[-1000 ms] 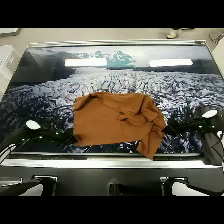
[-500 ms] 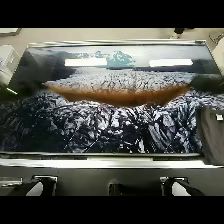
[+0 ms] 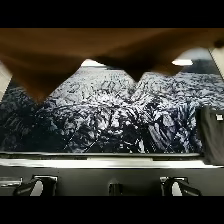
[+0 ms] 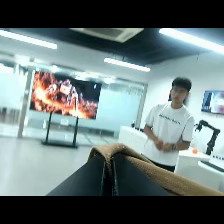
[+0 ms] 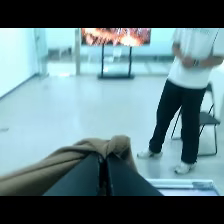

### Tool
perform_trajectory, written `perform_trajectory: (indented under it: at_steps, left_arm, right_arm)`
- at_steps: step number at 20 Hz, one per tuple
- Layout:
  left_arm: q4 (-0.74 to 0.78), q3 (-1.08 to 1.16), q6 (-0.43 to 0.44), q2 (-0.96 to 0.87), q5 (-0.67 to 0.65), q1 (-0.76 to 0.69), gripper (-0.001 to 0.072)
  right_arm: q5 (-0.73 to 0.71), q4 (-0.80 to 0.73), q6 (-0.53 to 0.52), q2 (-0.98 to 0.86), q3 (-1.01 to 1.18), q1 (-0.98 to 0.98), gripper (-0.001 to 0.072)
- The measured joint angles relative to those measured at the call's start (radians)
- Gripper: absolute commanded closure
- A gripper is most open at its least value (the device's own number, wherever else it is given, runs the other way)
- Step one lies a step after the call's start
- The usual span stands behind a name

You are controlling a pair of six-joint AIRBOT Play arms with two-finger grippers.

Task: Fold the clothes and pants, and hang the long-sleeved shirts on hangers.

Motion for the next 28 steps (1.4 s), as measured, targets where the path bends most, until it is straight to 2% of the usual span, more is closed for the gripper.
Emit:
perform_trajectory:
  at_steps: [4,7,10,13,16,20,24,27,28]
  left_arm:
    - [0.001,0.015,-0.01,0.011,0.002,0.005,0.0687]
    - [0.018,0.005,-0.016,-0.037,-0.092,0.006,0.0687]
    - [0.024,-0.085,-0.016,-0.137,-0.244,0.005,0.0687]
    - [0.032,-0.283,-0.014,-0.282,-0.332,-0.009,0.0687]
    - [0.045,-0.478,-0.008,-0.472,-0.301,-0.038,0.0686]
    - [-0.037,-0.555,-0.05,-0.752,-0.238,-0.056,0.0686]
    - [-0.166,-0.518,-0.02,-0.94,-0.196,-0.086,0.0685]
    - [-0.205,-0.493,-0.003,-1.003,-0.122,-0.117,0.0682]
    - [-0.212,-0.488,0.007,-1.014,-0.098,-0.128,0.0604]
  right_arm:
    - [-0.007,-0.035,0.062,0.033,0.013,0.0,0.0676]
    - [0.097,-0.044,0.081,-0.018,0.014,0.0,0.0677]
    - [0.295,-0.044,0.1,-0.167,-0.051,0.012,0.0677]
    - [0.363,-0.047,0.107,-0.378,-0.22,0.092,0.0677]
    - [0.279,-0.052,0.129,-0.613,-0.34,0.195,0.0676]
    - [0.077,0.033,0.205,-0.865,-0.393,0.268,0.0675]
    - [-0.109,0.091,0.241,-0.993,-0.407,0.287,0.0675]
    - [-0.23,0.092,0.249,-1.031,-0.41,0.291,0.0671]
    - [-0.254,0.084,0.256,-1.038,-0.41,0.292,0.0613]
